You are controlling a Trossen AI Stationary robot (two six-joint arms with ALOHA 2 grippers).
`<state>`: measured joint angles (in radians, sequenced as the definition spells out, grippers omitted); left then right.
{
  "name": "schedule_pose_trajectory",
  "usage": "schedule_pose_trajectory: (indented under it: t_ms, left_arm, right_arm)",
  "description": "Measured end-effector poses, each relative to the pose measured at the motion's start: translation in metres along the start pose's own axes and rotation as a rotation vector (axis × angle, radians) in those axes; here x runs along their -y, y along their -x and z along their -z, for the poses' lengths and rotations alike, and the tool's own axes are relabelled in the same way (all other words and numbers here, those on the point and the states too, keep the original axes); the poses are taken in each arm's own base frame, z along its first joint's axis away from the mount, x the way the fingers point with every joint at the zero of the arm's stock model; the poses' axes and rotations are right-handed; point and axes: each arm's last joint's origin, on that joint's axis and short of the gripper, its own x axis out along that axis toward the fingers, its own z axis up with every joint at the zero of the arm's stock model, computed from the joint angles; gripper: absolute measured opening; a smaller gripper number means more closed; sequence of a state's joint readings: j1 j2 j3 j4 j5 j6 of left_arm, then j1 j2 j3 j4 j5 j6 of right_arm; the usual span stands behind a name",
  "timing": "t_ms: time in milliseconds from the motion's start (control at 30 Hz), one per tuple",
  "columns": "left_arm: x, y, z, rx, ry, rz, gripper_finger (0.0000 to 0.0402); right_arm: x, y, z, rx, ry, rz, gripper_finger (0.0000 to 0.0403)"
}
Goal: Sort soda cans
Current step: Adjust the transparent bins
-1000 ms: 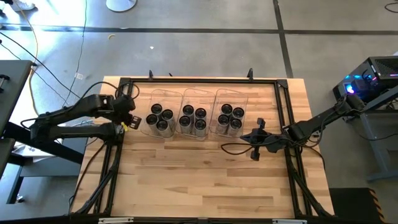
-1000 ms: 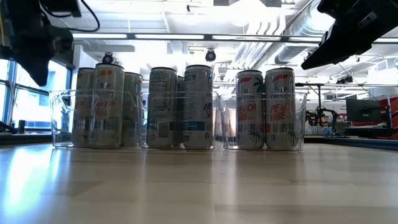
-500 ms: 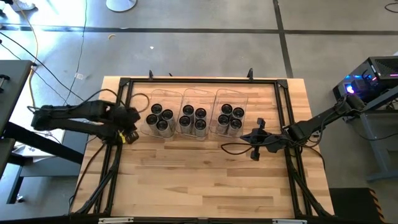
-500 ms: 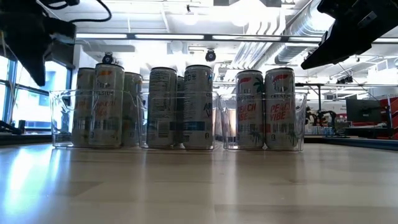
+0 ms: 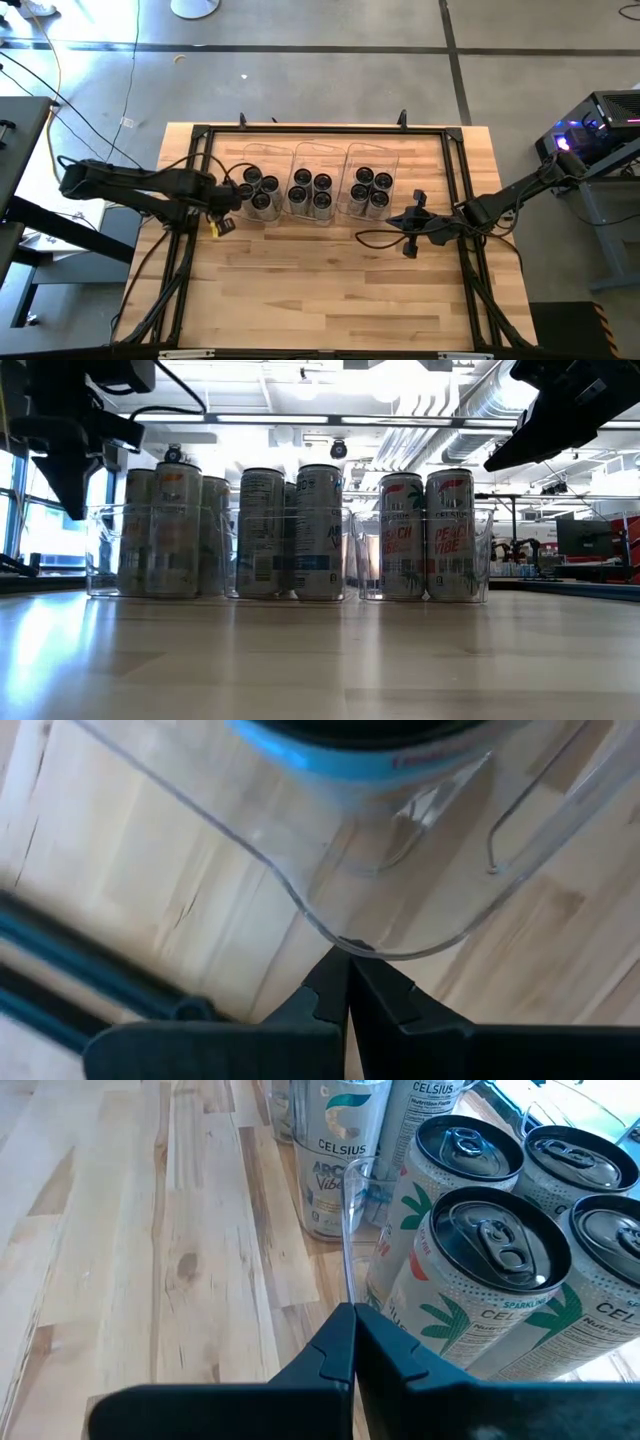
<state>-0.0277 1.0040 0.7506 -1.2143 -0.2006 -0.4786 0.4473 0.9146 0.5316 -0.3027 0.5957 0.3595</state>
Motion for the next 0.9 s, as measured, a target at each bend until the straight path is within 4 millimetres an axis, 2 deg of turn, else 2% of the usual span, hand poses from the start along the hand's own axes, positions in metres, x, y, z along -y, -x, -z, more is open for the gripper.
schedule_pose_trajectory:
  t_ms: [533,633,767,900]
  left_arm:
    - [0.009,-0.003,-0.018,0.144,-0.013,0.022,0.0000]
    - [0.009,-0.004,-0.019,0.149,-0.005,0.018,0.0000]
    - [0.009,-0.004,-0.020,0.155,0.014,0.021,0.0000]
    - [0.010,-0.004,-0.020,0.157,0.016,0.021,0.0000]
  right_arm:
    - [0.001,0.002,0.002,-0.032,0.013,-0.028,0.0000]
    - [0.002,0.006,0.006,-0.124,-0.009,-0.040,0.0000]
    - [0.006,0.015,0.014,-0.295,-0.124,-0.022,0.0000]
    - [0.012,0.018,0.025,-0.398,-0.221,0.077,0.0000]
